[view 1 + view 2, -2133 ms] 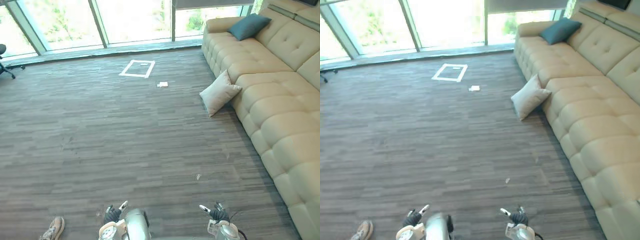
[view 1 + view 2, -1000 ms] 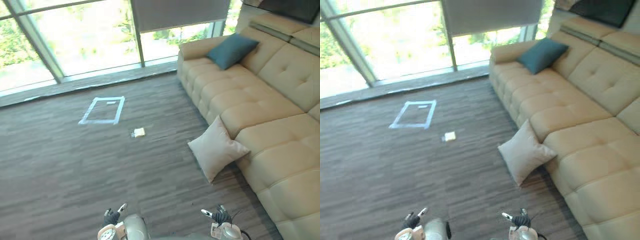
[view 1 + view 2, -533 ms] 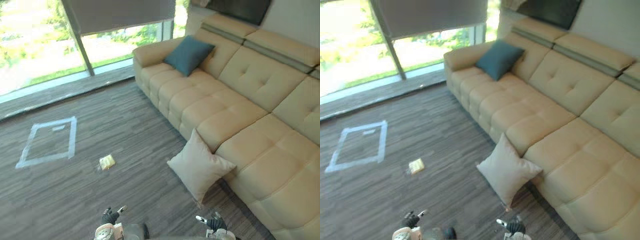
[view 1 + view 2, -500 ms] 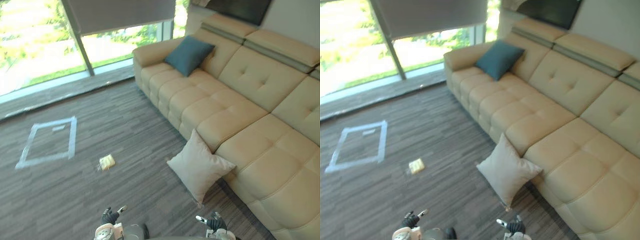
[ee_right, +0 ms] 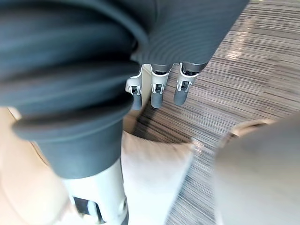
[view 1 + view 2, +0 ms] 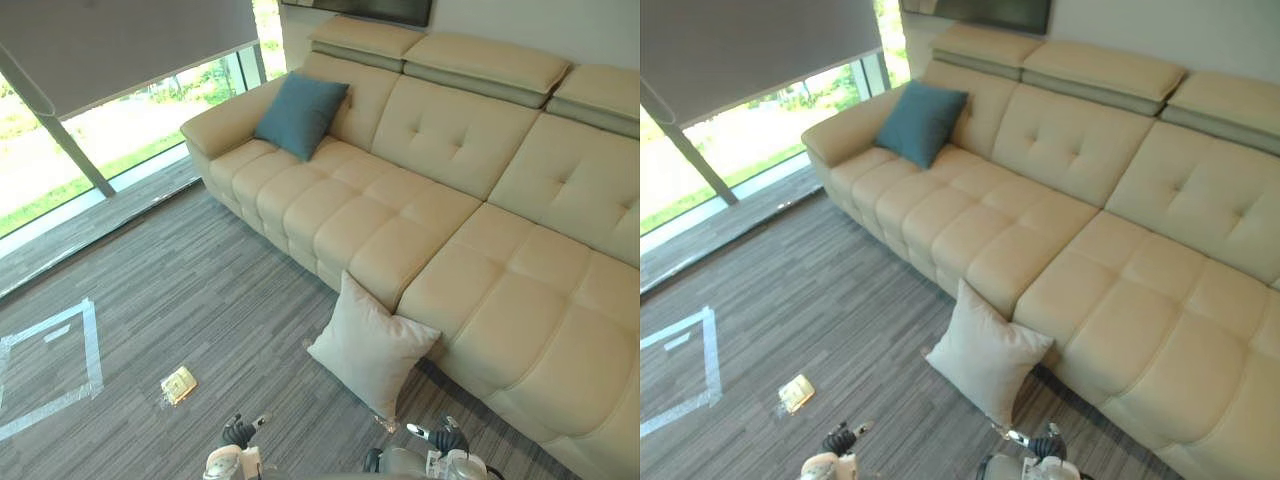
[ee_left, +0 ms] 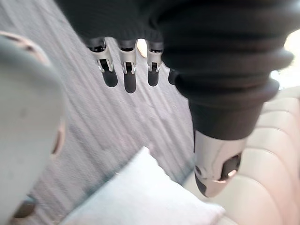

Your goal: Pick up cushions and gather them together orderly.

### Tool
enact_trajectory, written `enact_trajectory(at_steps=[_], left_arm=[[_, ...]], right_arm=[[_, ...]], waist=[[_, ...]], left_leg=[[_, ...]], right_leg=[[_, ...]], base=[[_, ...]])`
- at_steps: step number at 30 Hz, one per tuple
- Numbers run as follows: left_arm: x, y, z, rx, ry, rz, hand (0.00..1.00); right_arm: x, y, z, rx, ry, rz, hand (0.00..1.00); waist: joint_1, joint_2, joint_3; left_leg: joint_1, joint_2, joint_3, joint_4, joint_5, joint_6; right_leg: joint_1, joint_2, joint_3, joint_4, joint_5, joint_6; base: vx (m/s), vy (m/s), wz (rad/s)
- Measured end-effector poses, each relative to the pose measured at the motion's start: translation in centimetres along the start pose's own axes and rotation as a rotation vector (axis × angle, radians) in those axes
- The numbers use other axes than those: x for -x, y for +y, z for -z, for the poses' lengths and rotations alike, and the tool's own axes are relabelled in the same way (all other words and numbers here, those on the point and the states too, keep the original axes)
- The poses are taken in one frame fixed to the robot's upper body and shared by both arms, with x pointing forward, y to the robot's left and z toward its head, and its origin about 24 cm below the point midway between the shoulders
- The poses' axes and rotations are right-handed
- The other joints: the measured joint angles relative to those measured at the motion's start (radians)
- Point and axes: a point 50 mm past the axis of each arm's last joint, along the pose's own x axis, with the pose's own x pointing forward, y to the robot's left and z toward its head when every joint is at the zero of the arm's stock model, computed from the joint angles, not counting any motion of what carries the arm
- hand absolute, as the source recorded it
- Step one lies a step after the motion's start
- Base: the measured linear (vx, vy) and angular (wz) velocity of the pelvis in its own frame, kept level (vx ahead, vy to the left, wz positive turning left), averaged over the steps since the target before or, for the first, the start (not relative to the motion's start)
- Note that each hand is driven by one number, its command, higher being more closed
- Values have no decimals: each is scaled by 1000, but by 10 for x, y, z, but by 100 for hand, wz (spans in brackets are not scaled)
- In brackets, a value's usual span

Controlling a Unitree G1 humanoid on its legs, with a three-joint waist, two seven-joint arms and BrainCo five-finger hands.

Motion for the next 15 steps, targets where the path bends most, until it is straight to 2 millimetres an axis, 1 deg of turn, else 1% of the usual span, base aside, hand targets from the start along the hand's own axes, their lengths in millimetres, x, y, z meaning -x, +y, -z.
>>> enact_trajectory(at_steps=[1,2,3,4,5,6,7,8,9,10,11,12,14,15], left_arm=[[0,0,-1,3,-6,0,0],[0,0,-1,6,-9,-1,0],[0,0,-2,13,-12,-2,0],[0,0,-2,14,-13,-2,0],[-1,0,-4,14,-20,-2,0],[-1,0,-5,14,-24,-2,0],[-1,0,-6,14,-32,-3,0],[0,-3,-4,18,-25,3,0],[0,-3,-3,18,-24,2,0],[-2,3,-7,6,-31,-8,0],[-2,7,-6,-11,-23,-15,0],[-3,8,-6,-17,-23,-17,0],[-3,11,-4,-47,-13,-20,0],[-3,11,-5,-48,-12,-18,0]], right_arm=[[0,-1,1,-8,4,4,0],[1,-1,3,-11,8,6,0],[1,0,3,-13,9,3,0],[1,1,3,-14,10,2,0],[1,2,4,-15,12,-1,0],[2,3,4,-15,14,-2,0],[2,3,5,-14,18,-3,0],[2,0,7,-4,23,2,0],[2,0,8,-2,26,2,0],[3,6,11,-2,43,-12,0],[4,13,15,-7,57,-28,0],[5,14,16,-10,60,-30,0],[6,19,18,-16,68,-44,0],[6,19,18,-16,68,-44,0]], waist=[[3,-1,0],[5,-2,0],[7,-6,0],[9,-8,-1],[11,-15,2],[14,-19,4],[15,-24,4],[17,-9,-7],[19,-10,-7],[22,-35,-18],[27,-62,-36],[26,-71,-42],[28,-90,-54],[28,-88,-54]], left_leg=[[-23,-1,2,-12,-11,7],[-46,-13,4,-67,-17,10],[-59,-50,-9,-197,-32,5],[-63,-65,-23,-241,-34,2],[-71,-122,-98,-396,-30,-2],[-70,-147,-137,-456,-26,-3],[-66,-181,-198,-541,-3,-2],[-67,-193,-238,-638,100,13],[-67,-189,-239,-635,127,-12],[-56,-200,-192,-629,108,1],[-38,-213,-144,-646,98,18],[-27,-217,-122,-658,92,27],[42,-248,-46,-710,85,41],[59,-254,-35,-717,81,48]], right_leg=[[17,8,31,-5,-5,4],[35,12,65,-19,-7,10],[57,8,106,-41,-8,22],[62,6,118,-48,-8,26],[75,-6,154,-63,-14,43],[81,-13,169,-67,-18,52],[88,-21,197,-76,-24,74],[92,-15,248,-90,-35,106],[92,-13,262,-90,-38,112],[92,-37,301,-91,-34,138],[87,-65,322,-113,4,186],[86,-75,329,-124,19,200],[86,-108,361,-126,60,217],[86,-113,363,-117,66,215]], base=[[206,9,-81],[317,51,-109],[280,88,-88],[365,195,-85],[319,203,-63],[392,284,-78],[429,372,-97],[364,322,-93],[376,359,-97],[290,272,-84],[343,342,-87],[288,334,-88],[209,303,-83],[157,235,-70]])
